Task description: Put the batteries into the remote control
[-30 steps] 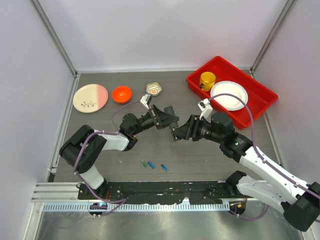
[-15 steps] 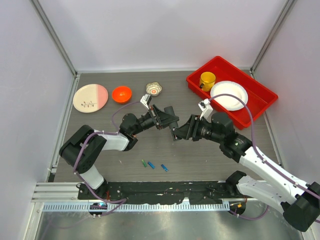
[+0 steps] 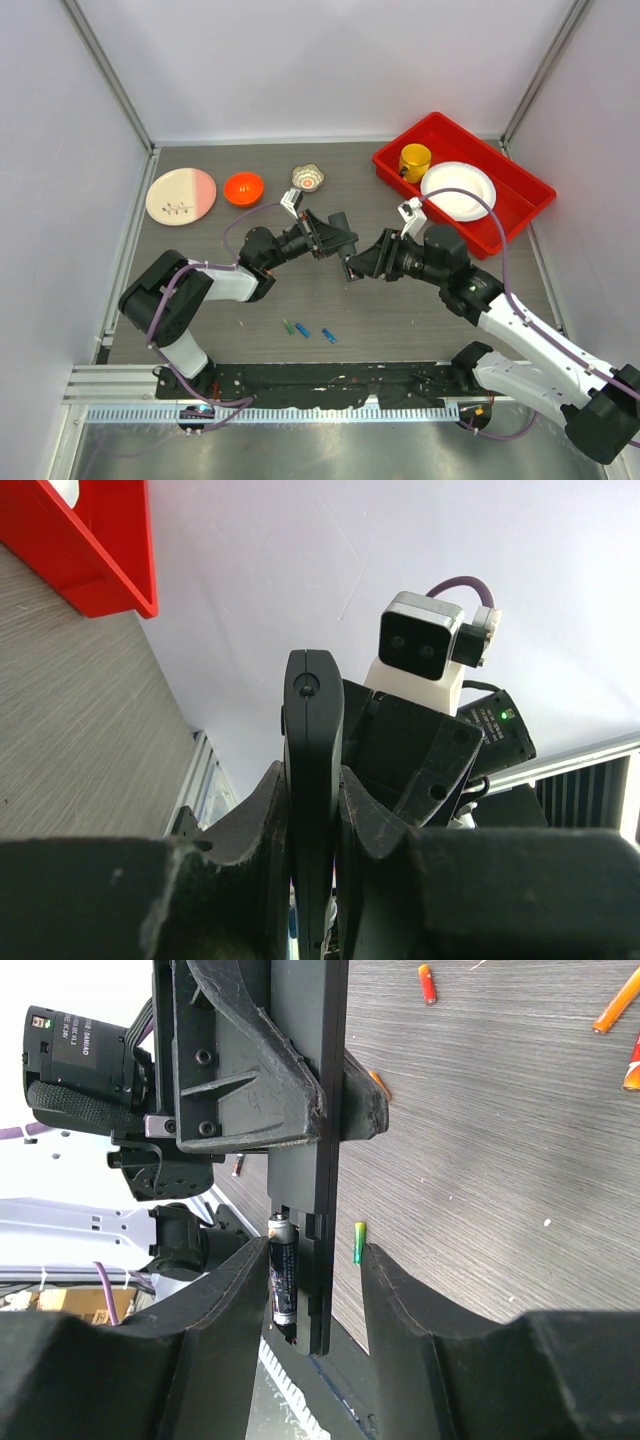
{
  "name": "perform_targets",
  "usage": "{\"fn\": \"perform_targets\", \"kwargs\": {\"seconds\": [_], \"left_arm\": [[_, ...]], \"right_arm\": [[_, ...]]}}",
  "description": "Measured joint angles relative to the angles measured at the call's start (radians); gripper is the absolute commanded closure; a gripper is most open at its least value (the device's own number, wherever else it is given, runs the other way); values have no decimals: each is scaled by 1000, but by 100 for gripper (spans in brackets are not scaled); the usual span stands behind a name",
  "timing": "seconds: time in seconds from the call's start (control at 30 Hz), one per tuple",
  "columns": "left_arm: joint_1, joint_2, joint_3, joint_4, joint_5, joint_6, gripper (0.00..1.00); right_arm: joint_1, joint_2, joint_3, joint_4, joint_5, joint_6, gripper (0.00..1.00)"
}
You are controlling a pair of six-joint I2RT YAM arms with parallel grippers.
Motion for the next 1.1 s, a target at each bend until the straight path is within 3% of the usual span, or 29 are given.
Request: {"fn": "perform_targets", "kwargs": {"seconds": [0.57, 0.9, 1.03, 1.1], "left_arm": [[0, -15, 4, -9, -5, 9, 100], [3, -20, 4, -8, -5, 12, 100], [5, -23, 4, -8, -5, 13, 100], [6, -24, 4, -8, -5, 13, 100]], "right_arm": [[-2, 13, -35, 95, -41, 40, 67], [-5, 22, -60, 156, -60, 76, 80], [-5, 29, -64, 177, -67, 85, 77], [-6, 31, -66, 183, -70, 90, 64]]}}
